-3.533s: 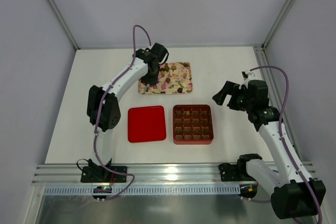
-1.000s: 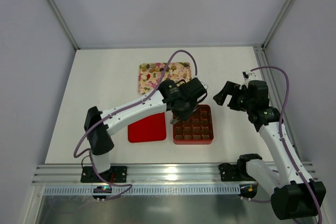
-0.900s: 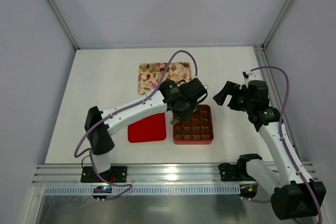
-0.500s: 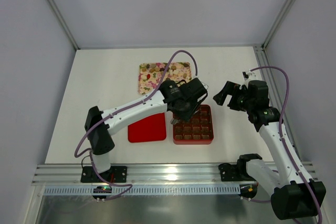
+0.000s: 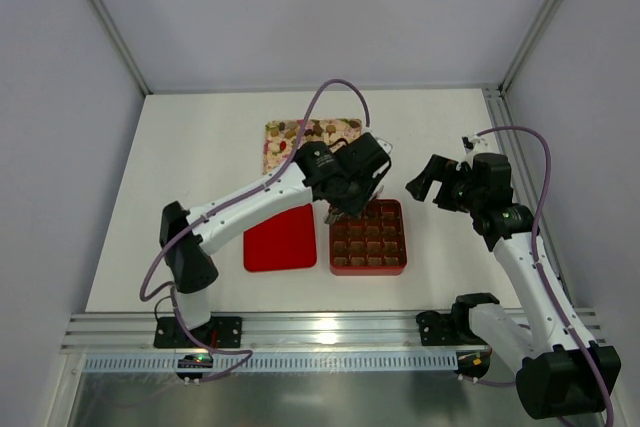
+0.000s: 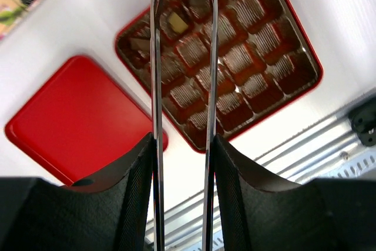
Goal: Pack the chocolate
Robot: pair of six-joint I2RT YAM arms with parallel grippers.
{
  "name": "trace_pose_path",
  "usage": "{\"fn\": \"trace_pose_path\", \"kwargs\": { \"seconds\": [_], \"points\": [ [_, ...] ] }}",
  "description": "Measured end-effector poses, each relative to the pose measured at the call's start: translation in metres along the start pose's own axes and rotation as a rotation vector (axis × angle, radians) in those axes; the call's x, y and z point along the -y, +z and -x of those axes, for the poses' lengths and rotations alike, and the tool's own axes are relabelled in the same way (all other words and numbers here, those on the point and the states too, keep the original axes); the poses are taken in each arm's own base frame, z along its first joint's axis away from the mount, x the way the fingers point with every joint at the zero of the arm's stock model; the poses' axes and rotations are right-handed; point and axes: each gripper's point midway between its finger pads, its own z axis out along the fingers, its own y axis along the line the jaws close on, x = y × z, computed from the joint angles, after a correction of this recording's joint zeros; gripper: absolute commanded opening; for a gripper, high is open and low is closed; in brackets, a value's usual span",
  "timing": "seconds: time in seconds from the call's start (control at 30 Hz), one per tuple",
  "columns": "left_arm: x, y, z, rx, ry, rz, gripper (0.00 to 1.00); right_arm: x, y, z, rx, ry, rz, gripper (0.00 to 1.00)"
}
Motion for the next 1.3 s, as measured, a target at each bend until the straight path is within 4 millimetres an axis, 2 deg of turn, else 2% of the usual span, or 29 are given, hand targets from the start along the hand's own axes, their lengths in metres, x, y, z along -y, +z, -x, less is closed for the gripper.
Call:
{"fn": "trace_pose_path", "kwargs": {
  "seconds": [0.1, 0.3, 0.4, 0.5, 0.67, 0.77, 1.3],
  "points": [
    [-0.023, -0.003, 0.017, 0.034, -0.056, 0.032, 0.44, 0.000, 0.000, 0.000, 0.000, 0.000, 0.000, 1.00],
    [-0.099, -0.007, 0.054, 0.102, -0.210, 0.145, 0.47, 0.000, 0.000, 0.000, -0.002, 0.000, 0.003, 1.00],
    [-0.136, 0.001, 0.067, 0.113, -0.278, 0.201, 0.47, -0.001, 0.000, 0.000, -0.002, 0.000, 0.004, 1.00],
    [-0.160, 0.023, 0.070, 0.082, -0.316, 0.240, 0.47, -0.001, 0.000, 0.000, -0.002, 0.000, 0.004, 1.00],
    [-0.173, 0.064, 0.063, 0.003, -0.329, 0.262, 0.47, -0.001, 0.000, 0.000, -0.002, 0.000, 0.004, 1.00],
    [-0.174, 0.080, 0.056, -0.037, -0.331, 0.260, 0.47, -0.001, 0.000, 0.000, -0.003, 0.000, 0.005, 1.00],
    [-0.171, 0.084, 0.057, -0.038, -0.320, 0.232, 0.46, -0.001, 0.000, -0.001, -0.003, 0.000, 0.007, 1.00]
  ]
}}
